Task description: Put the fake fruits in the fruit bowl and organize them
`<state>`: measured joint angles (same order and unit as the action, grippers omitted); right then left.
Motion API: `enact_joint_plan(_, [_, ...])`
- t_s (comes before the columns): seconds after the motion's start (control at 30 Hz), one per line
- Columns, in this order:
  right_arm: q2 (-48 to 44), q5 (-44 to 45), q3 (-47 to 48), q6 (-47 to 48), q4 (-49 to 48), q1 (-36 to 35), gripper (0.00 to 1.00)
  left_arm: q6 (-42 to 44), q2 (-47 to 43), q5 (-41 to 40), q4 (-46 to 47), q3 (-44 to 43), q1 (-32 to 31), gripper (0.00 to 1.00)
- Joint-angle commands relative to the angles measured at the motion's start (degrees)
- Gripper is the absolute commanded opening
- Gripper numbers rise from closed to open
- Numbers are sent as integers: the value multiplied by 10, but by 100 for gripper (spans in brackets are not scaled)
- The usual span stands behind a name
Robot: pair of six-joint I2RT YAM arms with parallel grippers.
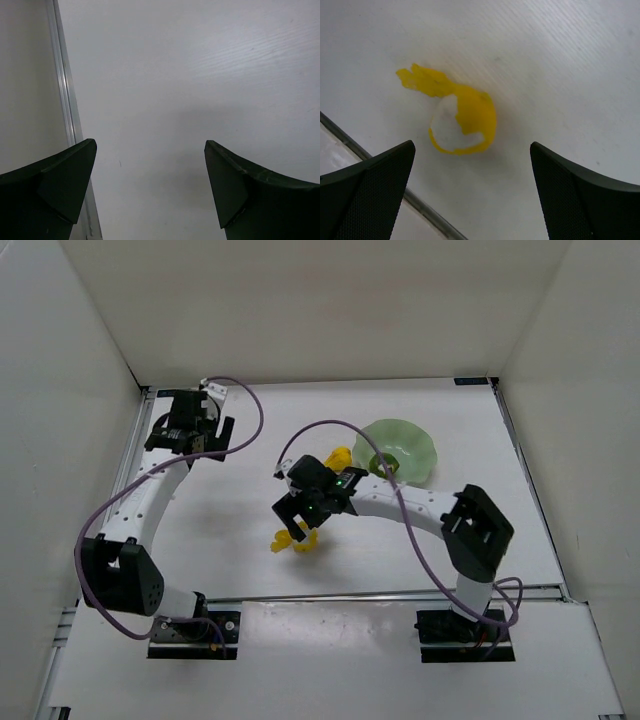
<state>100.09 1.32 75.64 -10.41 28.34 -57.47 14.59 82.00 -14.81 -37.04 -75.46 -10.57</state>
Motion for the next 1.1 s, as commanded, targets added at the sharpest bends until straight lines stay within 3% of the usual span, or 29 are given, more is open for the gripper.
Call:
enact_joint_plan(0.0, [47,-28,52,32,-4,-14,100,-23,-53,19,-16,40,27,100])
enact_joint_plan(0.33, [128,-28,93,16,39,-14,96,-28,-73,56,-27,78,76,100])
enact_joint_plan(0.47, [140,-17,93,6,50,-14,69,-33,-59,62,-37,56,76,100])
enact_joint_plan(0.5, [140,-17,93,6,50,-14,58,-33,-53,68,-37,56,76,100])
enact_joint_plan(0.63, [113,-9,93,-7,55,-14,27,-33,-36,81,-43,37,76,100])
enact_joint_plan(0.8, [21,22,67,-38,50,26,26,-28,-4,59,-48,15,21,100])
enact_joint_plan(0.93, [-74,73,20,-118,44,151,23,-23,33,47,-53,-21,-42,100])
enact_joint_plan(1.07, [-103,110,-1,-170,39,275,21,-23,88,42,-53,-78,-96,100])
